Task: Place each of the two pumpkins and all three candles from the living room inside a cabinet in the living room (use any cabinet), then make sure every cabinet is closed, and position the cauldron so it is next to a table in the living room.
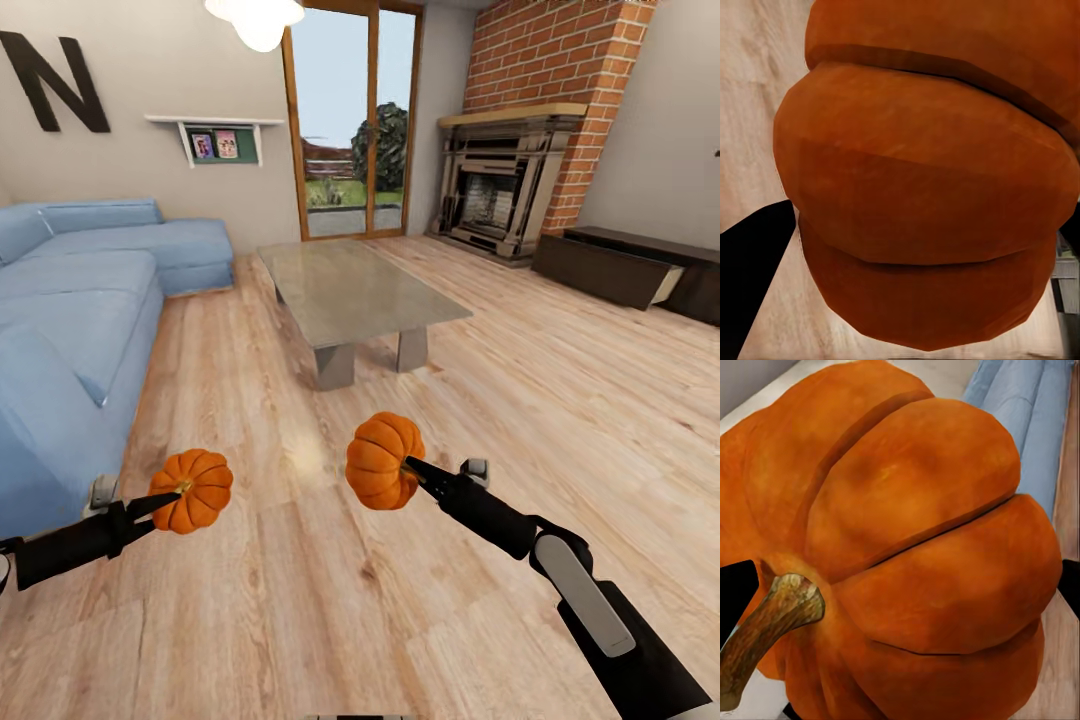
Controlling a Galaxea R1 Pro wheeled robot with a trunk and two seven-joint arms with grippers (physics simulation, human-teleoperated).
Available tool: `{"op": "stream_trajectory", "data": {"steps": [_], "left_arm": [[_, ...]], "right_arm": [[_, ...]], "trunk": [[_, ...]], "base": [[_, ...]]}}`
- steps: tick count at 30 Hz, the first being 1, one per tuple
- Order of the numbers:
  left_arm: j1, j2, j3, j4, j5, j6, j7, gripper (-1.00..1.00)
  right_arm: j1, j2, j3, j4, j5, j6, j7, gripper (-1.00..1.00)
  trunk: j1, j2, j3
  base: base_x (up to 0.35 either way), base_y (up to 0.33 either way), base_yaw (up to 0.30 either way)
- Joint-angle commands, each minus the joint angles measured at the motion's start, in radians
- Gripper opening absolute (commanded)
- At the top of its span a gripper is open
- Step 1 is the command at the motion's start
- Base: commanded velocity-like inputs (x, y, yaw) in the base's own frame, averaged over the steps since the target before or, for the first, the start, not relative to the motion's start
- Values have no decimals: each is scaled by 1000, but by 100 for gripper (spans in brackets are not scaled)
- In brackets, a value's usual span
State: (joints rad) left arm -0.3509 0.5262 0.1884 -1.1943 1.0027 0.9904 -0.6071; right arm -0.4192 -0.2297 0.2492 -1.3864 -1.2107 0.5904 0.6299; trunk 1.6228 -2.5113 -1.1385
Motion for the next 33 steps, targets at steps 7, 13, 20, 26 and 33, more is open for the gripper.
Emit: {"op": "stream_trajectory", "data": {"steps": [7,13,20,26,33], "left_arm": [[0,0,2,-1,11,8,-3,-100],[0,0,2,-1,11,8,-3,-100],[0,0,2,-1,11,8,-3,-100],[0,1,1,-1,11,8,-3,-100],[0,1,1,0,11,8,-2,-100]], "right_arm": [[-1,0,1,2,-17,9,-2,-100],[-1,0,1,3,-17,3,-3,-100],[-1,0,1,4,-17,-6,-4,-100],[-1,0,1,4,-17,-6,-4,-100],[-1,0,1,15,-17,-6,-3,-100]], "trunk": [[0,0,-1],[0,0,-1],[0,0,-1],[0,0,-1],[0,0,-1]], "base": [[0,0,-278],[0,0,-278],[0,0,-278],[0,0,-269],[0,0,-240]]}}
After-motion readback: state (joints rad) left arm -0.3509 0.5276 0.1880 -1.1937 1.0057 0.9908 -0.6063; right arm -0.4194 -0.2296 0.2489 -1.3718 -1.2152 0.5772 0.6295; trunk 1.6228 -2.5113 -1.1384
